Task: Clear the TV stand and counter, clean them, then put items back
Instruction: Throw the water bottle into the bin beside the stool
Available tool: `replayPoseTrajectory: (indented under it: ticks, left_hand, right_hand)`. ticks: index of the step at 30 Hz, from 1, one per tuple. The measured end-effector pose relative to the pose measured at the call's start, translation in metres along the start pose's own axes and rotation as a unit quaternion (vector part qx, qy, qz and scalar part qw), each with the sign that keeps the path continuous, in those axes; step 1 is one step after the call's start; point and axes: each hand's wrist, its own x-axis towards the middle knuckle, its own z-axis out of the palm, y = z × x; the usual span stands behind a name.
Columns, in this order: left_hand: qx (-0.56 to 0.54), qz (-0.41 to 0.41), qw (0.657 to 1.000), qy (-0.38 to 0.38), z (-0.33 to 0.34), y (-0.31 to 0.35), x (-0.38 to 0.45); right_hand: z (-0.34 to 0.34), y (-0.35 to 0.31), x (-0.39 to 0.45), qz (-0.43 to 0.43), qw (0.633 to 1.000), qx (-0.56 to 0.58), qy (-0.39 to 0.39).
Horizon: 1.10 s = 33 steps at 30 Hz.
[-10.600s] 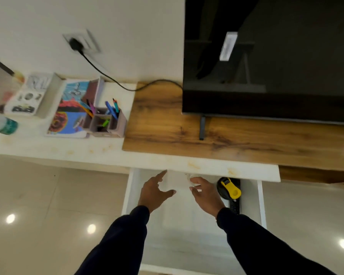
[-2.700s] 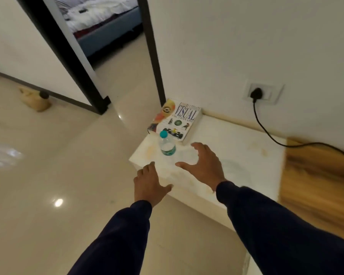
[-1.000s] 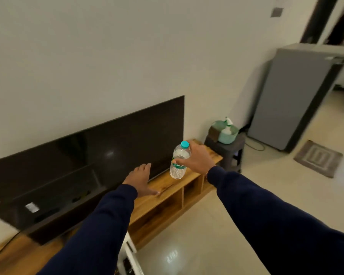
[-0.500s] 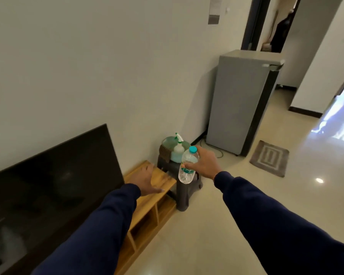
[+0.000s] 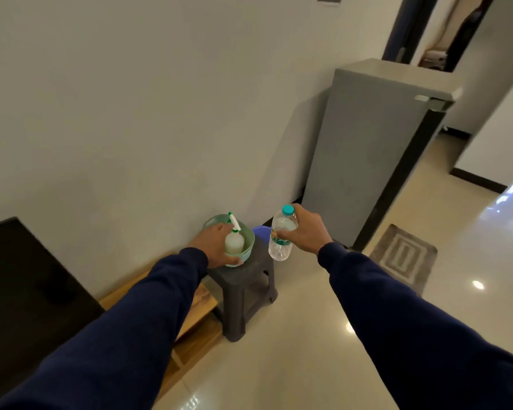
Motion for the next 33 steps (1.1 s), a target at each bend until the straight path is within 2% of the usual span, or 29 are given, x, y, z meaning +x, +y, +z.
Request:
replayPoseTrajectory:
  ticks: [7, 11, 17, 25, 33]
  left_hand:
    - [-0.013, -0.03, 0.999, 0.003, 0.005, 0.02, 0.13]
    - [-0.019, -0.035, 0.999, -0.003, 0.009, 0.015, 0.214]
    - [-0.057, -0.064, 0.996, -0.021, 0.027, -0.009, 0.335]
    - [-0.053, -0.133, 0.986, -0.085, 0.065, -0.023, 0.417]
    - [-0.071, -0.211, 0.97, -0.097, 0.092, -0.012, 0.468]
  right_hand:
    - [-0.021, 0.07, 0.136, 0.024, 0.999, -0.001, -0.039]
    - [-0.01, 0.106, 0.216, 0.018, 0.997, -0.022, -0.076]
    - [0.022, 0.155, 0.317, 0.054, 0.99, -0.044, -0.121]
    - [0.071, 0.216, 0.415, 0.053, 0.98, -0.056, -0.181]
    - [0.115, 0.257, 0.49, 0.019, 0.961, -0.081, -0.262]
